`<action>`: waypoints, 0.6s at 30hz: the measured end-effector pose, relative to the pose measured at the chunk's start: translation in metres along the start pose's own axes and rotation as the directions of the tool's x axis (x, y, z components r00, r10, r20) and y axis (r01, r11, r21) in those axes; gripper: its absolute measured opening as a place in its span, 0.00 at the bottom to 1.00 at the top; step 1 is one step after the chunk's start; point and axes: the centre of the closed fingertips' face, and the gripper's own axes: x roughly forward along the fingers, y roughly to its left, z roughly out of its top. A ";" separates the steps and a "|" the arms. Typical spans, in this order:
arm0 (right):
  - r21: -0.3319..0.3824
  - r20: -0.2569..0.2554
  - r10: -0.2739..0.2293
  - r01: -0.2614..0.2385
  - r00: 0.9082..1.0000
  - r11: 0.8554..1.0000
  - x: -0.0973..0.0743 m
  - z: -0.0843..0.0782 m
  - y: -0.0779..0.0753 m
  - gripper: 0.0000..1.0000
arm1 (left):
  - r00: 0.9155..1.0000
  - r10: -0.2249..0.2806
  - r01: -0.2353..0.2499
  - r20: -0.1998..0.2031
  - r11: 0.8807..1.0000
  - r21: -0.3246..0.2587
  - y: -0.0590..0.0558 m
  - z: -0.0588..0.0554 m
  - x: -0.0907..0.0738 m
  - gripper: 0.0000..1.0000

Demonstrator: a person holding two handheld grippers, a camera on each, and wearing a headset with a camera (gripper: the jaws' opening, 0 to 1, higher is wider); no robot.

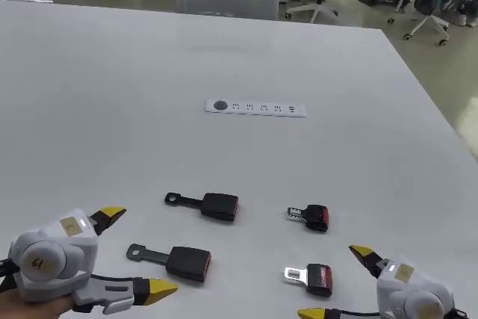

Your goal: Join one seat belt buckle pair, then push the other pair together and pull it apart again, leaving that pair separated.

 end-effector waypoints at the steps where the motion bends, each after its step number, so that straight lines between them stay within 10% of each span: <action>1: 0.002 0.003 0.000 0.000 1.000 1.000 0.000 0.000 -0.001 0.96 | 1.000 0.000 0.000 0.000 1.000 0.000 0.000 0.000 0.000 0.99; 18: 0.006 -0.012 0.011 -0.011 1.000 1.000 0.002 -0.005 -0.006 0.95 | 1.000 -0.005 0.005 -0.012 1.000 -0.004 0.000 -0.002 0.008 0.99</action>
